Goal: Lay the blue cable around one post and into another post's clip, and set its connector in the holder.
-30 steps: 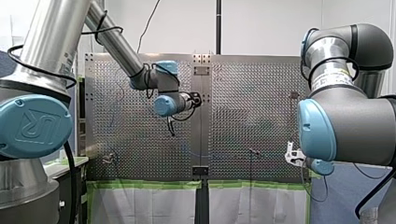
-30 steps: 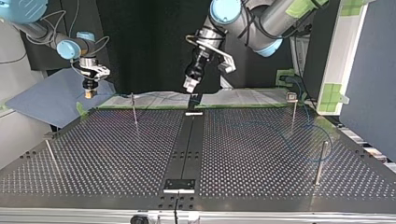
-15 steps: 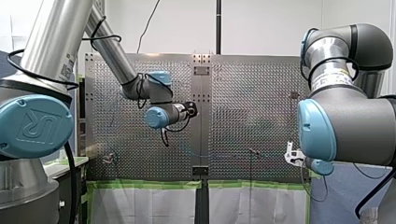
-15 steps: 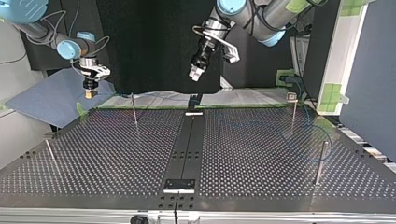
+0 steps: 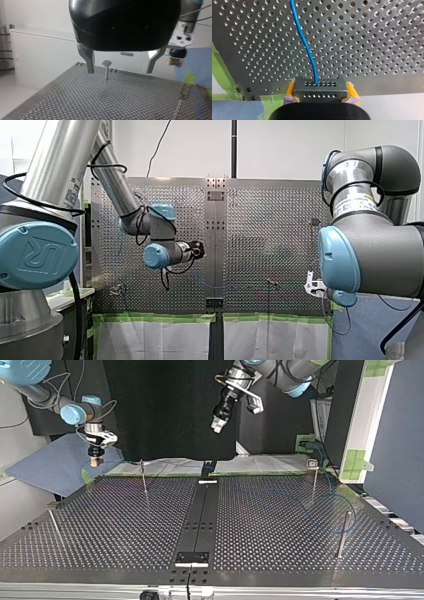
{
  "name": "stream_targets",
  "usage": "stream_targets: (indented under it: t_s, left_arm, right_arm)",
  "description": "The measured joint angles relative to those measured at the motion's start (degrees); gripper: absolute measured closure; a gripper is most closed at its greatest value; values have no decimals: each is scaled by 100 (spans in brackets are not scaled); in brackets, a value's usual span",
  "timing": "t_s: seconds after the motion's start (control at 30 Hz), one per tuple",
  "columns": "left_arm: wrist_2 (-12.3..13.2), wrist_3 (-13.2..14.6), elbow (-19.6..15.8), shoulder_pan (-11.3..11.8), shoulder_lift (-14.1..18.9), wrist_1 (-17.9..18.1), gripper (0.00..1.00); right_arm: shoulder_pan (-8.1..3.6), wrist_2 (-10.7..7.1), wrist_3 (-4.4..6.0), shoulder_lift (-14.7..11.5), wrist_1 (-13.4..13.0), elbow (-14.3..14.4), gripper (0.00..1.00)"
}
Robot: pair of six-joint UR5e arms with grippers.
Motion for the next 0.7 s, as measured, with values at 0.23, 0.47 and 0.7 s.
stream_targets:
  t_s: [0.23, 0.47, 0.7]
  left_arm:
    - [0, 33, -344, 3, 0, 0, 5]
    - [-6, 40, -700, 3, 0, 39, 5]
    - [-5, 20, -1067, 3, 0, 124, 5]
  right_arm:
    - [-46, 99, -70, -50, 151, -70, 100]
    - [-24, 152, -59, -347, 423, -79, 100]
    - [43, 161, 0, -692, 705, -80, 100]
